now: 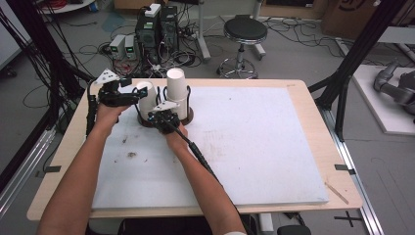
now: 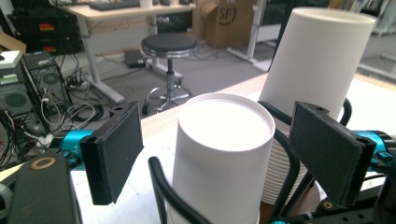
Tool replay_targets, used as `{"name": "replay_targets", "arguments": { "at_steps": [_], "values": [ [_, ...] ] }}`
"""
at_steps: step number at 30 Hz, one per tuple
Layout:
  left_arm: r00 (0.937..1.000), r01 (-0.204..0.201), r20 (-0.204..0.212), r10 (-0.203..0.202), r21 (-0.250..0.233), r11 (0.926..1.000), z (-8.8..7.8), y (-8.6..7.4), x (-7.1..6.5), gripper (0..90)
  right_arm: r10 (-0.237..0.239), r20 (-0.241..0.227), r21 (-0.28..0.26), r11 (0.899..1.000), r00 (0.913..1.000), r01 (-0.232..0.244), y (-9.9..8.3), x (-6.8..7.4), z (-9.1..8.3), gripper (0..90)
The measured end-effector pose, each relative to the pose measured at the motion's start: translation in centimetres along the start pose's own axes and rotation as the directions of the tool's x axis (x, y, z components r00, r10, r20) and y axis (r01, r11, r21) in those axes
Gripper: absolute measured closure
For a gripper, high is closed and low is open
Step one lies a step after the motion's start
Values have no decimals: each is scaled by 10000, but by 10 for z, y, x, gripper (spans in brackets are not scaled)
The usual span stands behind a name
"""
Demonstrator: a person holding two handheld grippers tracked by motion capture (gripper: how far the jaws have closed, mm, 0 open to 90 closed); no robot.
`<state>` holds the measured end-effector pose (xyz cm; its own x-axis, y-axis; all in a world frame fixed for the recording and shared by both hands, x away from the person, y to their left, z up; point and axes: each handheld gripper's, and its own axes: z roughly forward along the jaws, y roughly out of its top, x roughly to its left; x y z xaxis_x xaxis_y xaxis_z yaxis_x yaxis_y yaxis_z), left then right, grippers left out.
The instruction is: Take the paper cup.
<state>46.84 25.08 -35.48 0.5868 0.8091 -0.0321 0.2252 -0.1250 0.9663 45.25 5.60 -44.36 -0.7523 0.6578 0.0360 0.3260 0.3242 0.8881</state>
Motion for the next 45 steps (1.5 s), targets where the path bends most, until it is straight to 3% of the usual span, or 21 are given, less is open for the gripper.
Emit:
{"name": "replay_targets", "arguments": {
  "at_steps": [1,5,18,22,23,33,45],
  "values": [
    [10000,3,-98,0,307,9995,5,-3,-1,177,17,-8,0,10000,10000,-17,0,0,0,900],
    [9998,28,-185,-19,521,9986,11,-6,-2,177,34,-18,-1,10000,10000,-34,0,0,0,900],
    [9998,61,-187,-50,589,9982,17,-9,-1,195,109,-67,35,9999,9999,-108,0,0,0,900],
    [10000,30,67,-32,403,9992,17,-8,-1,269,115,-67,36,9999,9999,-115,0,0,0,900],
    [9999,-106,75,103,352,9993,16,-7,-2,329,111,-72,33,9999,9999,-111,0,0,0,900],
    [9999,-9,136,3,466,9989,14,4,-4,350,86,-63,7,10000,9999,-86,0,-1,0,900],
    [9998,168,-39,-170,-397,9991,-5,25,-4,354,147,-125,-20,9999,9998,-147,0,-1,0,900]
  ]
}}
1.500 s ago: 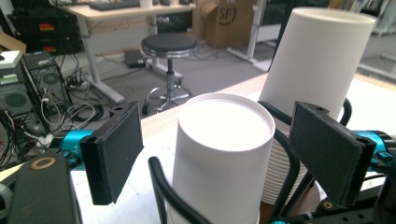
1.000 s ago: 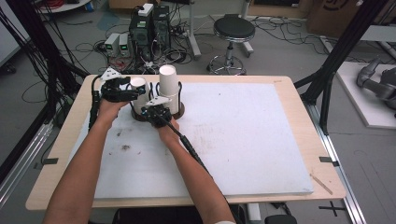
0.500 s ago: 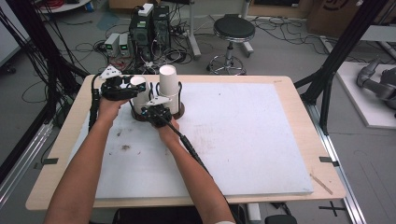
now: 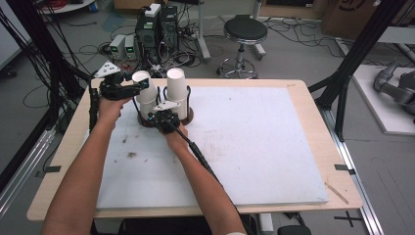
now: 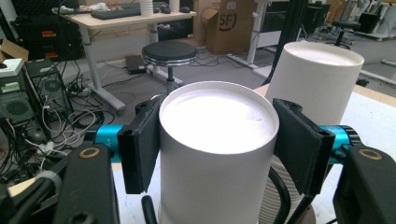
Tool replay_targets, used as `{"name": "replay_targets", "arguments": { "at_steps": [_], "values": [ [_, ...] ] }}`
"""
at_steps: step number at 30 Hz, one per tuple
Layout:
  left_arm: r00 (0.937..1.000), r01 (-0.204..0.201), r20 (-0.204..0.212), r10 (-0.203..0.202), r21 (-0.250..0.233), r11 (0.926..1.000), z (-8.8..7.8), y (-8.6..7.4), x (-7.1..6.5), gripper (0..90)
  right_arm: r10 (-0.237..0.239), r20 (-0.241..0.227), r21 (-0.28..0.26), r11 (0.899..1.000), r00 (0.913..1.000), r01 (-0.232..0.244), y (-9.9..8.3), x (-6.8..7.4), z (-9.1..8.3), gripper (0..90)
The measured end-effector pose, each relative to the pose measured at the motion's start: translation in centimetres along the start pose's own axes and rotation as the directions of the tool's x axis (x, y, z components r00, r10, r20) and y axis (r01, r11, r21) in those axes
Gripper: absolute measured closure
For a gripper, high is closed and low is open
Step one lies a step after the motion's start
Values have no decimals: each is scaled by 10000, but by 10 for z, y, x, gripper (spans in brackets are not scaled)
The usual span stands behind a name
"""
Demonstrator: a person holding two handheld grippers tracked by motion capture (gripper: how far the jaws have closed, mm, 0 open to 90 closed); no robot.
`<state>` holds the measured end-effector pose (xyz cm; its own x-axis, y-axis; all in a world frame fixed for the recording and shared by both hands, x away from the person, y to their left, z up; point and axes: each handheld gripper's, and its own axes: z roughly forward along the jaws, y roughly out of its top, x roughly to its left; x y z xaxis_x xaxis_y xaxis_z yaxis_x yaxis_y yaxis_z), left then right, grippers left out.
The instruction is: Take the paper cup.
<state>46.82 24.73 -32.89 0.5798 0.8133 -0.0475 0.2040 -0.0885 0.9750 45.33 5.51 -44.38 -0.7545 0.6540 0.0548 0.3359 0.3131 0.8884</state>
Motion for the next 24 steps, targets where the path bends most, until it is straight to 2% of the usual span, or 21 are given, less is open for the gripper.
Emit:
{"name": "replay_targets", "arguments": {
  "at_steps": [4,9,11,13,18,21,24],
  "values": [
    [9999,95,-37,-96,-240,9997,-10,7,-1,355,188,-248,-35,9998,9995,-189,0,-2,-4,900],
    [9994,327,-81,-331,-515,9981,-26,19,-5,356,-37,-739,-478,9989,9973,1,3,-7,-23,900],
    [9994,348,-27,-349,-477,9983,-33,22,-9,358,-347,-973,-596,9978,9947,290,6,-8,-35,900],
    [9998,187,-78,-191,-413,9990,-40,23,-14,358,-557,-1151,-687,9965,9918,480,7,-11,-47,887],
    [9995,310,7,-311,-826,9961,-56,24,-23,359,-837,-1448,-913,9933,9859,710,8,-26,-86,850],
    [9995,247,196,-231,-827,9963,-63,26,-32,359,-1011,-1453,-934,9917,9842,881,6,-36,-112,760],
    [9992,103,389,-78,-649,9978,-67,25,-42,359,-923,-1430,-895,9928,9854,800,0,-50,-137,573]
  ]
}}
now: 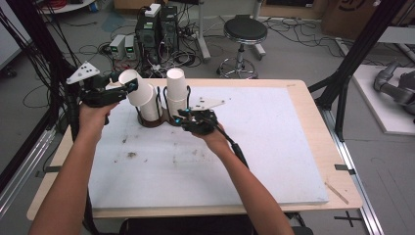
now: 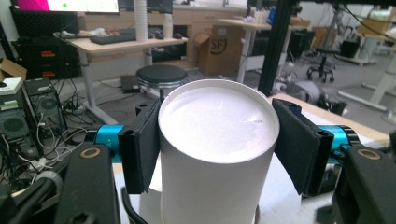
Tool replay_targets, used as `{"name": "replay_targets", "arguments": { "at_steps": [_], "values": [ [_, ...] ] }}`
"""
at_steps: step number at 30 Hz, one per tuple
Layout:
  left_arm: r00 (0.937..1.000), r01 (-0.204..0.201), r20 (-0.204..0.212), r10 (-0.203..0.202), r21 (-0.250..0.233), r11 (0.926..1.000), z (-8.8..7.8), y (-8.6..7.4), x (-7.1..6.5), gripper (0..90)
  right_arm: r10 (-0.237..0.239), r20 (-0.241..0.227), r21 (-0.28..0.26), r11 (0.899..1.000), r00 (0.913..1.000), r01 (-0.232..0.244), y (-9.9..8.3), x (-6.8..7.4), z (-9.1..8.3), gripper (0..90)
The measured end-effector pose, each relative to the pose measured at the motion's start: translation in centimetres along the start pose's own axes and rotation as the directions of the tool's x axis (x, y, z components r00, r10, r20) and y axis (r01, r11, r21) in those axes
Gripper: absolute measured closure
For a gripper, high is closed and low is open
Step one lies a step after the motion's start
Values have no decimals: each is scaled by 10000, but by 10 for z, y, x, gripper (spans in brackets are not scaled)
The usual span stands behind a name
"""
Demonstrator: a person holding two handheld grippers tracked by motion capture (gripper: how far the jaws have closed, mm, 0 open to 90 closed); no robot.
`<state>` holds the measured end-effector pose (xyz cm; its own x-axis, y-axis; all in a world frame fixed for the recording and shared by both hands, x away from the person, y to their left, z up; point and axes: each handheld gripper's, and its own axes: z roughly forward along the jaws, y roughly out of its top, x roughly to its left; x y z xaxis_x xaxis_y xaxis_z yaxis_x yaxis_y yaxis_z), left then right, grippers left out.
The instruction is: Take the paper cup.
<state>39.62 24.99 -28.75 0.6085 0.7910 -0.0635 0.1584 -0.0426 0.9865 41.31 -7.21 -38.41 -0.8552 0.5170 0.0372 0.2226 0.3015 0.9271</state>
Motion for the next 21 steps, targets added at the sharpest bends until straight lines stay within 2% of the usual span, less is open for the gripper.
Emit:
{"name": "replay_targets", "arguments": {
  "at_steps": [1,5,10,11,12,13,17,21],
  "values": [
    [9999,-25,132,23,146,9999,-1,-1,-4,360,23,162,-7,10000,9999,-22,-3,-3,-10,502],
    [9983,-43,590,22,348,9994,-2,-8,-18,360,-110,574,-45,9999,9983,113,-18,-18,-46,389],
    [9916,-284,1280,188,731,9969,2,-28,-41,359,325,1010,163,9993,9944,-343,-42,-39,-89,312],
    [9904,-277,1371,168,782,9965,3,-33,-44,359,465,1057,219,9986,9933,-491,-51,-47,-103,269],
    [9889,-301,1474,177,829,9961,5,-37,-47,359,465,1057,219,9986,9933,-491,-51,-47,-103,269],
    [9882,-229,1528,99,831,9963,7,-41,-50,358,389,1108,373,9984,9931,-433,-60,-53,-115,245],
    [9823,-144,1874,-9,803,9967,13,-51,-61,358,257,1130,707,9969,9933,-338,-72,-61,-129,246],
    [9780,-110,2084,-47,743,9972,17,-55,-70,358,-15,1263,671,9977,9920,-71,-84,-65,-145,243]
  ]
}}
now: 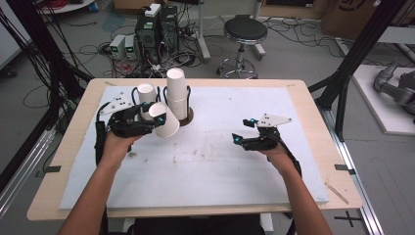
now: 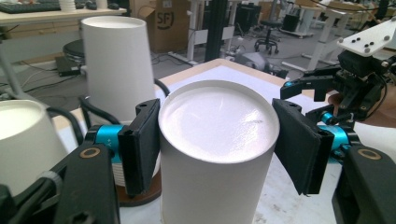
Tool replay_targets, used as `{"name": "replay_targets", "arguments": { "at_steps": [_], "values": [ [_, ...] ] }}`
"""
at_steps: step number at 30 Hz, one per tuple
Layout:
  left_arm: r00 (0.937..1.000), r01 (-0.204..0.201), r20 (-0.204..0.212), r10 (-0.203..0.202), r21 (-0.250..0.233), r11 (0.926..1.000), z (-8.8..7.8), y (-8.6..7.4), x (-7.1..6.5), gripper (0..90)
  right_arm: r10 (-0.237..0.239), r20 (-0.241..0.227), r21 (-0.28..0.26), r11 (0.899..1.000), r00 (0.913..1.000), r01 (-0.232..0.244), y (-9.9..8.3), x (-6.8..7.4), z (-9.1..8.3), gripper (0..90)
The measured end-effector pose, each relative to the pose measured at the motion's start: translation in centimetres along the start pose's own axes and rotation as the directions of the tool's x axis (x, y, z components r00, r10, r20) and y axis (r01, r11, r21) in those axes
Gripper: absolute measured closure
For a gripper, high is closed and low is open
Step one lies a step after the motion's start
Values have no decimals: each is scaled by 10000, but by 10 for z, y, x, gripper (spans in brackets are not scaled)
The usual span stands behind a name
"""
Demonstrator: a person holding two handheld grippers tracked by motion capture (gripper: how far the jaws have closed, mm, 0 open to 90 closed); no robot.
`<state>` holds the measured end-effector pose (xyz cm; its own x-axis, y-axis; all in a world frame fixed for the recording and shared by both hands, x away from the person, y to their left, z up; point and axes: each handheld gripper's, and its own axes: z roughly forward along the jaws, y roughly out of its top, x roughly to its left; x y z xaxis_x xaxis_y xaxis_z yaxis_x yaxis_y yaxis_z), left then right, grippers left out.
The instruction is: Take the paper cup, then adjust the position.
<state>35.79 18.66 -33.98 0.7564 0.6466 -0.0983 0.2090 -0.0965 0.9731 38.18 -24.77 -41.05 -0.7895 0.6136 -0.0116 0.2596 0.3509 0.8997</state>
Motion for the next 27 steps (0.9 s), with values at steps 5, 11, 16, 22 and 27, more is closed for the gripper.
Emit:
{"name": "replay_targets", "arguments": {
  "at_steps": [5,11,16,22,27],
  "values": [
    [9997,-95,244,91,147,9998,5,-3,-7,358,130,-175,-194,9997,9998,-134,-7,0,-7,218],
    [9994,-119,339,113,172,9998,7,-10,-10,358,140,-511,-219,9996,9986,-151,-7,8,-8,210],
    [9991,-216,379,205,274,9994,12,-11,-15,358,213,-1076,-577,9980,9940,-276,-5,16,-9,206],
    [9976,-392,578,371,351,9986,16,-13,-24,358,54,-1461,-922,9956,9892,-190,0,26,-9,207],
    [9959,-440,808,415,298,9986,16,-16,-31,358,-72,-1817,-947,9955,9833,-103,2,34,-7,206]
  ]
}}
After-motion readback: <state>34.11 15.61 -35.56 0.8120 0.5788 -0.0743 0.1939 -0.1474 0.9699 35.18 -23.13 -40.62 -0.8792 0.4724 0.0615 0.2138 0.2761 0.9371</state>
